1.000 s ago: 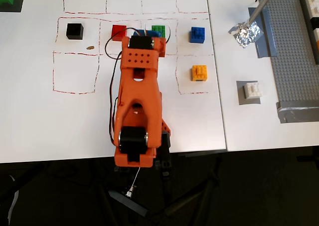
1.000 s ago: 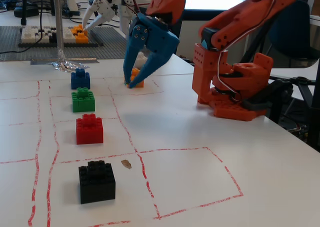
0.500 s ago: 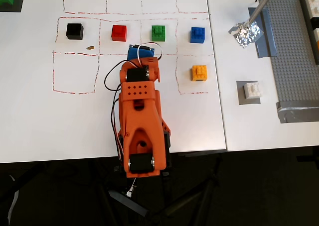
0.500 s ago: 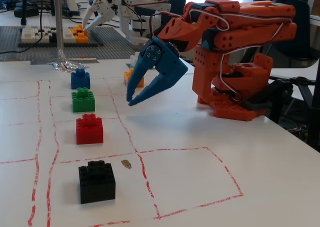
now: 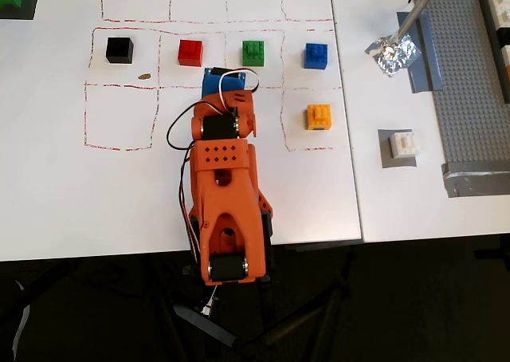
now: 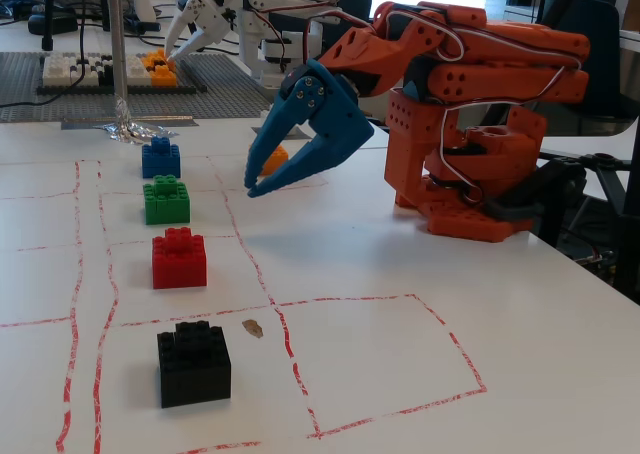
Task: Grab the block and put it in the grey marker
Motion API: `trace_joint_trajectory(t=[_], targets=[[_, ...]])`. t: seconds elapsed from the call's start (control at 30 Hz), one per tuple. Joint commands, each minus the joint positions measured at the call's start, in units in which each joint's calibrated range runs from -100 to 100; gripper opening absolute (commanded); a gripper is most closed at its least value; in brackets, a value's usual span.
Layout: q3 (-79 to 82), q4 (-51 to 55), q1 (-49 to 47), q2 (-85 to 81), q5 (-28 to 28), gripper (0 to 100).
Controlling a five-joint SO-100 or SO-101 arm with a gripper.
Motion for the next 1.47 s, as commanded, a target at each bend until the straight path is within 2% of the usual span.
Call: trace_joint_trajectory(t=[0.0, 0.17, 1.43], targets=[[0.8, 1.3, -2.0, -3.8, 1.6, 0], [0.9, 4.6, -1.5, -6.5, 3.1, 0], [0.9, 4.6, -1.8, -6.5, 3.3, 0]])
